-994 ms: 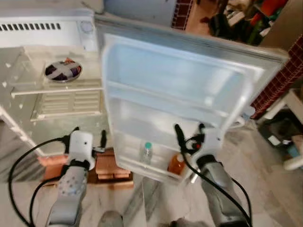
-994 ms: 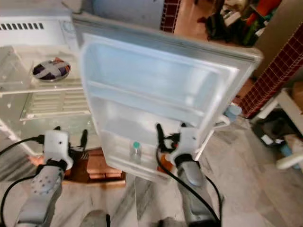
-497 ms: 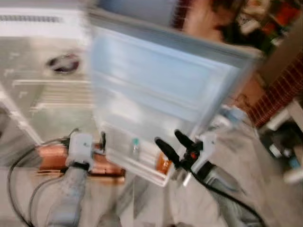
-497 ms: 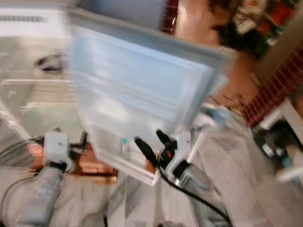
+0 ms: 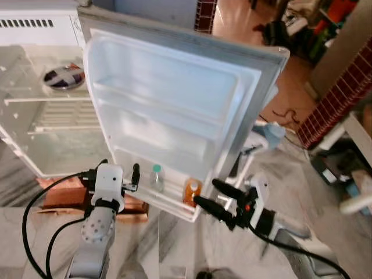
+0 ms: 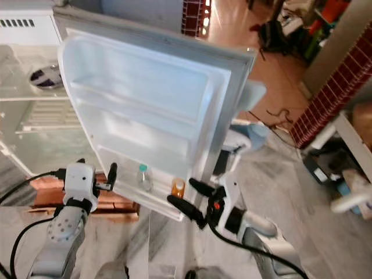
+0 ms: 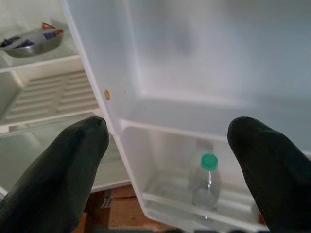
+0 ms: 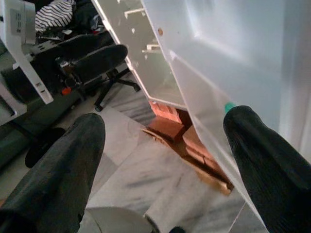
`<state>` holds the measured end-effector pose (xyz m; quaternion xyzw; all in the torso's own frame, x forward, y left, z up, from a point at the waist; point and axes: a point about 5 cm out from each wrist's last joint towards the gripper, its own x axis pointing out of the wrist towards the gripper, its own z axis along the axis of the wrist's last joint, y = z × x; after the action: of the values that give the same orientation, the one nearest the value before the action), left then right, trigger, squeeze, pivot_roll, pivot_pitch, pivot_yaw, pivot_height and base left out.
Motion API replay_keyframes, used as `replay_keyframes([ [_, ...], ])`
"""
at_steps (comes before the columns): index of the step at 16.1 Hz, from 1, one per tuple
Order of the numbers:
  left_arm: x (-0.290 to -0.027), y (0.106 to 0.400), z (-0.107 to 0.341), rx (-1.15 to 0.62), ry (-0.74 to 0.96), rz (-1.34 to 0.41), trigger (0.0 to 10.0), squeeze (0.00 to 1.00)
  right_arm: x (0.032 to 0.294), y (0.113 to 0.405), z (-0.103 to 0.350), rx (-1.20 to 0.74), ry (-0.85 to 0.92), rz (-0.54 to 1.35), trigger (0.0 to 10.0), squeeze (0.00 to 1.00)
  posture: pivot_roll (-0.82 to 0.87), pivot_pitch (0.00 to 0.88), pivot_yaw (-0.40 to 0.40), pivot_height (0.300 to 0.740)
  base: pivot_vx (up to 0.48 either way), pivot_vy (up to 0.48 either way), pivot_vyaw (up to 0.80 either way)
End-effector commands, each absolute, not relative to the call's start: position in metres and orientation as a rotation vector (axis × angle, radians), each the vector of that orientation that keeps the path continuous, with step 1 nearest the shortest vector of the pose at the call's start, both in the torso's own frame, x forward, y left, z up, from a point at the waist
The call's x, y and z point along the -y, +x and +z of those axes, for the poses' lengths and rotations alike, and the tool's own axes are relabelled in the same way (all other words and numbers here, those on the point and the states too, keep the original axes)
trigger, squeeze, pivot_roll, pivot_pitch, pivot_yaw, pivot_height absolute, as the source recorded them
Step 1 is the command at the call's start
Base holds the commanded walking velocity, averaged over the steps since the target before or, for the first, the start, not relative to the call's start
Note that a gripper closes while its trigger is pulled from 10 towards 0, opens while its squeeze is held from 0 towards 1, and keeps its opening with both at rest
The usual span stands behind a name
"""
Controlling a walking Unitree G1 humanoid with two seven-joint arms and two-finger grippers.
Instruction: Restocking fridge
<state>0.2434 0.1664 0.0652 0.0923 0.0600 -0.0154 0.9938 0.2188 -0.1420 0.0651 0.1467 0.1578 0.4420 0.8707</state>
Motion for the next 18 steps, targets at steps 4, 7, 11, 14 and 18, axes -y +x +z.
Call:
replay_keyframes([
  [4, -0.166, 0.246, 0.065, -0.126, 0.204, -0.041, 10.0, 0.00, 0.155, 0.228, 0.061, -0.312, 0.208, 0.840, 10.0, 0.00, 0.12, 0.055, -0.046, 0.740, -0.202, 0.000, 0.00],
  [7, -0.166, 0.247, 0.065, -0.124, 0.209, -0.037, 10.0, 0.00, 0.171, 0.257, 0.067, -0.201, 0.143, 0.555, 10.0, 0.00, 0.12, 0.049, -0.050, 0.740, 0.000, 0.000, 0.00],
  [11, -0.168, 0.247, 0.065, -0.117, 0.203, -0.020, 10.0, 0.00, 0.189, 0.274, 0.072, -0.152, 0.145, 0.246, 10.0, 0.00, 0.12, 0.045, -0.053, 0.740, 0.000, 0.000, 0.00],
  [14, -0.174, 0.246, 0.064, -0.119, 0.207, 0.007, 10.0, 0.00, 0.184, 0.277, 0.080, -0.049, 0.127, 0.084, 10.0, 0.00, 0.11, 0.049, -0.047, 0.740, 0.000, 0.000, 0.00],
  [18, -0.175, 0.251, 0.066, -0.111, 0.221, 0.013, 10.0, 0.00, 0.187, 0.278, 0.085, -0.004, 0.054, -0.024, 10.0, 0.00, 0.11, 0.053, -0.044, 0.740, 0.000, 0.000, 0.27],
])
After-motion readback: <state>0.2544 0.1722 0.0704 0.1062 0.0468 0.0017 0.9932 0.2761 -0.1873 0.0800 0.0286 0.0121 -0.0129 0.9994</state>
